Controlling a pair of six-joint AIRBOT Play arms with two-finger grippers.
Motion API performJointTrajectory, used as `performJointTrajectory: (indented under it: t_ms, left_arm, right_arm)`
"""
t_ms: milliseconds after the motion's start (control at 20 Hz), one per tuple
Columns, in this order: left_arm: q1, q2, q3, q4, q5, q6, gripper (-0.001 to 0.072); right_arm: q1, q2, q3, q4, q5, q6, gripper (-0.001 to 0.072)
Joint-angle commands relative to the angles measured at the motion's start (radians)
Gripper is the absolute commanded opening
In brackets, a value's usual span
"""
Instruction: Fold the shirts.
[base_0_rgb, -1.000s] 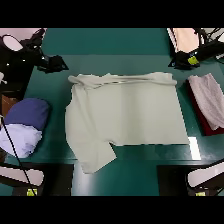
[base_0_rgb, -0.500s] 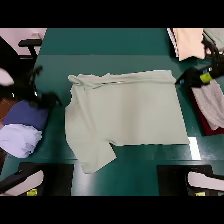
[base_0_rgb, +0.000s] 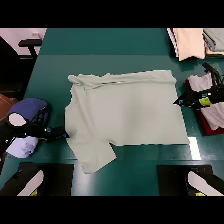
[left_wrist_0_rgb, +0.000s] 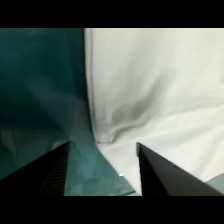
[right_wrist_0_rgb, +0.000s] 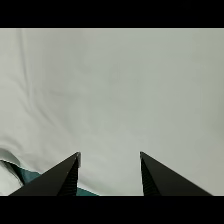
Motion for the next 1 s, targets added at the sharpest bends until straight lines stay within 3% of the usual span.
performJointTrajectory:
  t_ms: [0,200,400,650,900,950]
  left_arm:
    - [0.000,0.011,-0.033,-0.092,0.055,0.057,0.0241]
    - [0.000,0.011,-0.033,-0.086,0.043,0.062,0.0242]
    - [0.000,0.011,0.026,-0.024,-0.006,0.057,0.0448]
    - [0.000,0.011,-0.005,0.001,-0.012,0.031,0.0448]
    - [0.000,0.010,-0.127,-0.145,0.094,0.059,0.0447]
    - [0.000,0.010,-0.138,-0.186,0.114,0.079,0.0417]
  right_arm:
    - [-0.001,0.049,-0.023,-0.008,-0.008,0.000,0.0434]
    - [-0.001,0.070,-0.023,-0.009,-0.002,0.000,0.0433]
    - [-0.001,0.069,-0.023,-0.009,0.017,0.000,0.0434]
    - [-0.001,0.069,-0.023,-0.009,0.016,0.000,0.0434]
    - [-0.001,0.069,-0.023,-0.008,0.015,0.000,0.0434]
    - [-0.001,0.069,-0.023,-0.007,0.016,0.000,0.0433]
